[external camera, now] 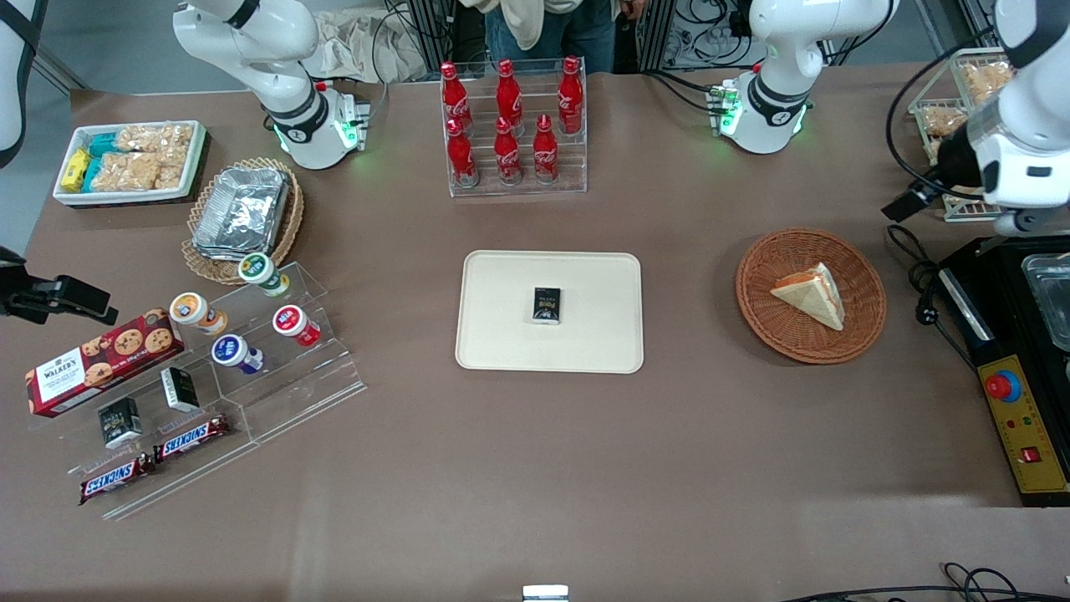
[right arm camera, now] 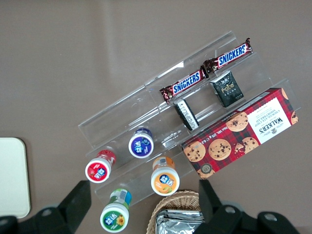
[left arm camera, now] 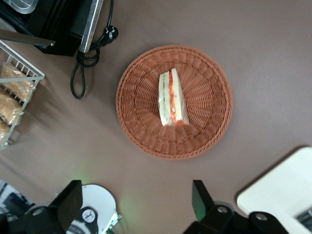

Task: Place sandwich from basket to tray
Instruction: 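Move the left gripper over the wicker basket holding the sandwich, then lower the open left gripper onto the wrapped sandwich and close it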

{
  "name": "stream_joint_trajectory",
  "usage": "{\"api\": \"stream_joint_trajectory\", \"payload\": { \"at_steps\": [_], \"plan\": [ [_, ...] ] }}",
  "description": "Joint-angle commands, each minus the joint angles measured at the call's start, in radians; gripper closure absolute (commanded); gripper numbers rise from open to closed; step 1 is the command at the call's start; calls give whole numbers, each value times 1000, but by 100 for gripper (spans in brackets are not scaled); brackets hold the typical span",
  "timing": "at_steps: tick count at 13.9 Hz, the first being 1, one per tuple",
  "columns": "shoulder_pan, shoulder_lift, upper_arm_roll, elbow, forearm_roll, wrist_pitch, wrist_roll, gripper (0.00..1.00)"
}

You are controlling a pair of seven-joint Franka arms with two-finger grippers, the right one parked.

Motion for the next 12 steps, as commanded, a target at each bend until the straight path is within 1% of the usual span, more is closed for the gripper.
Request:
{"api": "stream_joint_trajectory", "payload": {
  "at_steps": [1,3,7,8,10,12],
  "plan": [
    [32,-85,-10,-163,-17,137,-8,0],
    [32,-88,-10,-235,-17,221,-11,0],
    [24,-10,-15,-278,-17,300,-26,0],
    [24,-7,-15,-317,-19,344,-29,0],
    [18,1,-20,-392,-19,453,-74,0],
    [3,71,-24,-406,-17,514,-155,0]
  ]
}}
